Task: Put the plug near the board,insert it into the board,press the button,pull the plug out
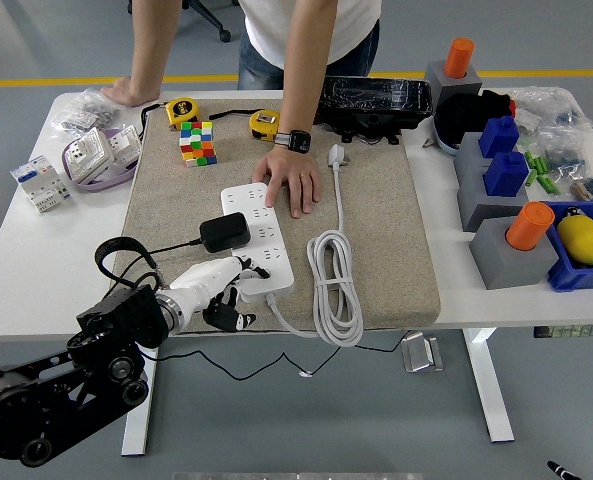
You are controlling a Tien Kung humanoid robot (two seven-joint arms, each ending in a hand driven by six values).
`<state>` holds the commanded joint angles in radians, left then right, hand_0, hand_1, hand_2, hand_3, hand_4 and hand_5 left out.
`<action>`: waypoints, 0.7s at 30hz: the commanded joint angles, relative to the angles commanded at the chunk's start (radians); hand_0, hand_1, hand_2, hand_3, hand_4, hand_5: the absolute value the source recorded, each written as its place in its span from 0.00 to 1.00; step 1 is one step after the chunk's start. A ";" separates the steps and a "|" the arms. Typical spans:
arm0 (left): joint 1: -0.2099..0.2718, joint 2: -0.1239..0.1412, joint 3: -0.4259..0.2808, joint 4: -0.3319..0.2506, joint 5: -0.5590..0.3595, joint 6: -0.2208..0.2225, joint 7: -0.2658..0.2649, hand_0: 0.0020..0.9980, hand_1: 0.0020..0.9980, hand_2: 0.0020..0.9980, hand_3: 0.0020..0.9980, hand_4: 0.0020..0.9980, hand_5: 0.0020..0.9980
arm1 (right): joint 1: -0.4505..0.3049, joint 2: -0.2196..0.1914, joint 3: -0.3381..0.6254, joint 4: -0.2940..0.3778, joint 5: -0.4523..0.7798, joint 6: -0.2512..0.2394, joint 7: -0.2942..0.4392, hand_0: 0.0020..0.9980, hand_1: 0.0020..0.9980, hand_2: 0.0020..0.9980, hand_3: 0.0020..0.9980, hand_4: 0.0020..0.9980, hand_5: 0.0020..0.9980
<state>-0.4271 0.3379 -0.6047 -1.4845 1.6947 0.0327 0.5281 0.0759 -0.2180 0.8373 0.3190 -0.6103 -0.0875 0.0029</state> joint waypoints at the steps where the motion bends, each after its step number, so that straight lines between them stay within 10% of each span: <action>1: 0.000 0.000 0.001 0.001 0.001 0.000 0.000 0.06 0.08 0.16 0.82 0.76 0.00 | 0.000 0.000 0.001 0.000 0.000 0.000 0.000 0.60 0.64 0.64 0.55 0.95 0.49; 17: 0.009 0.005 -0.054 -0.047 -0.078 0.074 -0.133 0.06 0.08 0.16 0.73 0.77 0.00 | -0.002 0.002 0.008 0.001 -0.001 0.000 0.001 0.60 0.64 0.64 0.55 0.95 0.49; 18: 0.010 0.004 -0.054 -0.044 -0.083 0.079 -0.142 0.07 0.08 0.17 0.66 0.55 0.00 | -0.001 0.001 0.008 0.002 -0.001 0.000 0.001 0.60 0.64 0.64 0.55 0.95 0.49; 21: 0.013 0.004 -0.052 -0.030 -0.097 0.098 -0.171 0.07 0.08 0.17 0.66 0.55 0.00 | -0.001 0.000 0.010 0.006 -0.005 0.000 0.001 0.60 0.64 0.64 0.55 0.95 0.49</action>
<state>-0.4143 0.3415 -0.6565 -1.5145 1.5973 0.1312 0.3567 0.0753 -0.2175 0.8469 0.3246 -0.6151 -0.0874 0.0034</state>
